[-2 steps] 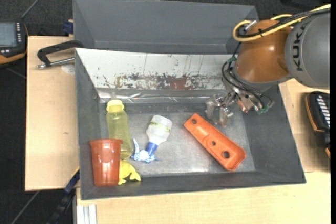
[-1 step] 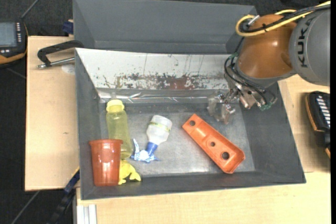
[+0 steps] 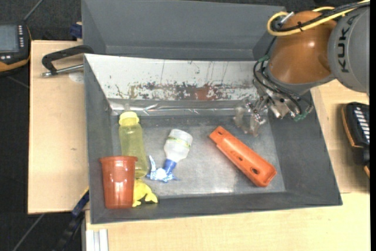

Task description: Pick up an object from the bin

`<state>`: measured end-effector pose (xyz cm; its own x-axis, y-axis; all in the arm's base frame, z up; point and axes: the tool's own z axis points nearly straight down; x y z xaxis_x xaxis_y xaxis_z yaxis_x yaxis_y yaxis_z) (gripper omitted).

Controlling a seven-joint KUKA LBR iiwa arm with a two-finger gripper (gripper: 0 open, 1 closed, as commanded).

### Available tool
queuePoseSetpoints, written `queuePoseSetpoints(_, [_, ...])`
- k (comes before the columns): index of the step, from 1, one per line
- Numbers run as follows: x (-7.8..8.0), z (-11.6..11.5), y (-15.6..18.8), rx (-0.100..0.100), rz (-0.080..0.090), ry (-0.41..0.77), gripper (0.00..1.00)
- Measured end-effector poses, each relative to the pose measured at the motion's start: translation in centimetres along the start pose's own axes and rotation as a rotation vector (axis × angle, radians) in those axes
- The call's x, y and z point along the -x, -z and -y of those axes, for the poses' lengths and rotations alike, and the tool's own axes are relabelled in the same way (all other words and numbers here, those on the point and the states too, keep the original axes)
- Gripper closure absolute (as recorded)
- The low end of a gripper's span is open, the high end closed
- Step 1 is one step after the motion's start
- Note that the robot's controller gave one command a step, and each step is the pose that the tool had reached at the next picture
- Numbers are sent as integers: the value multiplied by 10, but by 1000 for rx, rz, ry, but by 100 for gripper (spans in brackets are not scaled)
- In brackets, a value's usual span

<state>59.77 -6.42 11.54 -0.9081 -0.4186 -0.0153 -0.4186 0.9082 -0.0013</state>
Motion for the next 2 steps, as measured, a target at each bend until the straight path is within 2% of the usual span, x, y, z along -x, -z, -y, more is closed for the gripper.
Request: queuePoseSetpoints(2, [3,0,29,-4,10,-1,100])
